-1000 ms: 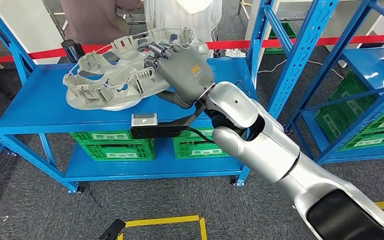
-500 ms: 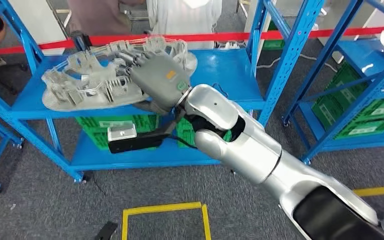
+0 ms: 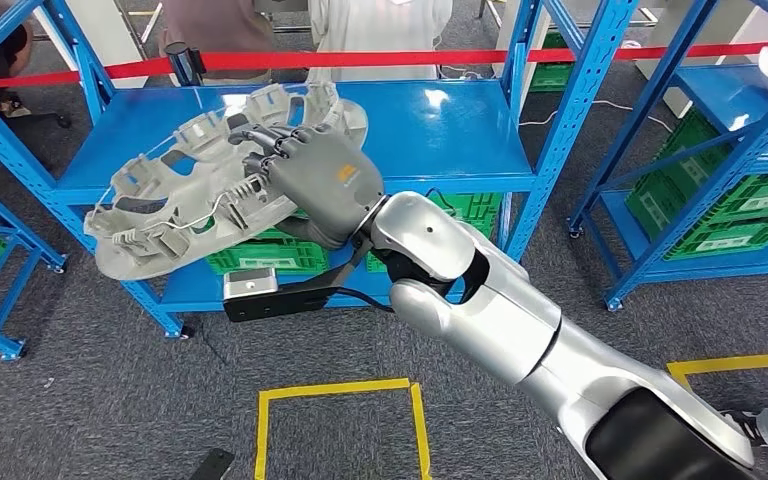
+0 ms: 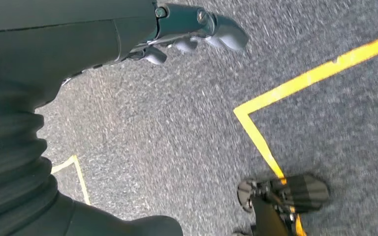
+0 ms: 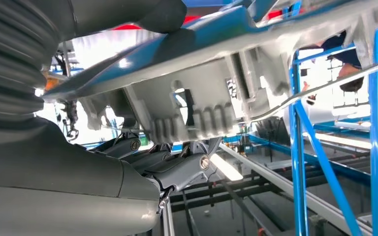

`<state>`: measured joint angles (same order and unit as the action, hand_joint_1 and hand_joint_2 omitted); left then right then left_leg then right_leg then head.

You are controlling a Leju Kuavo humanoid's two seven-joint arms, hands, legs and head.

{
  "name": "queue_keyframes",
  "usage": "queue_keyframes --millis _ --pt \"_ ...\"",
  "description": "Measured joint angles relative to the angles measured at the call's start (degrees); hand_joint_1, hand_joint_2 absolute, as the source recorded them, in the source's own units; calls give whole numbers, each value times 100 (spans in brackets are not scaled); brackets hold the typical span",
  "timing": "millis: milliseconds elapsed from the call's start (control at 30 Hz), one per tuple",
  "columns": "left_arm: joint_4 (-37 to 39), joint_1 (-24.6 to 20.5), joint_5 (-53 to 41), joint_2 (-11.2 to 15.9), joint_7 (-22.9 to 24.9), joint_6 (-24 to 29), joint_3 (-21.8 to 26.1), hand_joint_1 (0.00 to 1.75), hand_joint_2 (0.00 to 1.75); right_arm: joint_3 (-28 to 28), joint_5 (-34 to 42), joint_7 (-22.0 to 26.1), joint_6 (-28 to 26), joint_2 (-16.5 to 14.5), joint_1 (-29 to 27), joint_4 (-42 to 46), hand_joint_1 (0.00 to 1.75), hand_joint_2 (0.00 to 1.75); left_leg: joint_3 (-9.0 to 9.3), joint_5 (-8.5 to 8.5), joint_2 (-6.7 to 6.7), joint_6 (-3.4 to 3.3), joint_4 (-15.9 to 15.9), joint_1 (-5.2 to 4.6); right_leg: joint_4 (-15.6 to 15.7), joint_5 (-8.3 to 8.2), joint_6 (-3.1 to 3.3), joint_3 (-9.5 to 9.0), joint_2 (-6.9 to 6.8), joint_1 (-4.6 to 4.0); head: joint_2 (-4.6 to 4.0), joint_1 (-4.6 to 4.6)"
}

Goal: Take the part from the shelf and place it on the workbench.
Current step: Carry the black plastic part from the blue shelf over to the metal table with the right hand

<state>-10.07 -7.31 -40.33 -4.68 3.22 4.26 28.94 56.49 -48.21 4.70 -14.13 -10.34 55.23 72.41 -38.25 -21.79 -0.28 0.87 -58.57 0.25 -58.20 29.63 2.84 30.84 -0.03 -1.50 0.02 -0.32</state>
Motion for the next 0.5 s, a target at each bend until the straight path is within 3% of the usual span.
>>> queue_keyframes --millis 33,67,167,200,233,267,333,367,433,500 --pt "2 -4 -22 -2 17 -9 -1 0 175 -8 -20 -3 8 9 -10 3 175 175 -28 -25 -2 29 -3 0 56 -74 22 23 -4 19 0 6" --pt "3 -8 -46 -6 40 -15 -1 0 175 -14 -43 -13 16 16 -22 6 175 175 -72 -156 -4 57 -82 -2 98 -165 41 72 -9 46 0 -5" --pt "6 -46 -129 -7 100 -33 -2 0 175 -44 -136 -65 29 53 -68 7 175 175 -265 -946 0 153 -897 36 135 -414 57 309 -14 83 0 -46" --pt "6 -63 -159 -2 110 -42 -2 0 175 -59 -173 -83 27 76 -88 7 175 175 -303 -1093 1 184 -1225 52 125 -486 46 405 -17 87 0 -50" --pt "6 -78 -193 3 120 -52 -3 0 175 -77 -205 -97 24 106 -109 7 175 175 -285 -1098 2 211 -1449 66 110 -558 33 510 -22 95 0 -52" --pt "6 -86 -229 5 128 -61 -4 0 175 -94 -226 -114 19 142 -125 7 175 175 -189 -979 2 236 -1503 78 87 -629 12 620 -27 108 0 -53" --pt "5 -99 -302 3 145 -73 -11 0 175 -137 -256 -157 13 220 -141 11 175 175 264 -724 2 296 -1053 111 15 -762 -50 843 -30 144 0 -57" --pt "4 -113 -333 -5 151 -75 -17 0 175 -163 -269 -177 12 255 -144 20 175 175 561 -762 -4 314 -644 111 -27 -818 -88 936 -27 151 0 -69" --pt "-1 -146 -386 -11 162 -86 -25 0 175 -217 -285 -193 12 309 -138 37 175 175 878 -948 -37 234 -117 99 -65 -937 -162 1026 -24 140 0 -80" --pt "-4 -171 -407 -8 167 -98 -30 0 175 -260 -280 -208 10 340 -115 42 175 175 835 -929 -61 73 -69 81 -35 -1066 -231 1046 -17 133 0 -70"
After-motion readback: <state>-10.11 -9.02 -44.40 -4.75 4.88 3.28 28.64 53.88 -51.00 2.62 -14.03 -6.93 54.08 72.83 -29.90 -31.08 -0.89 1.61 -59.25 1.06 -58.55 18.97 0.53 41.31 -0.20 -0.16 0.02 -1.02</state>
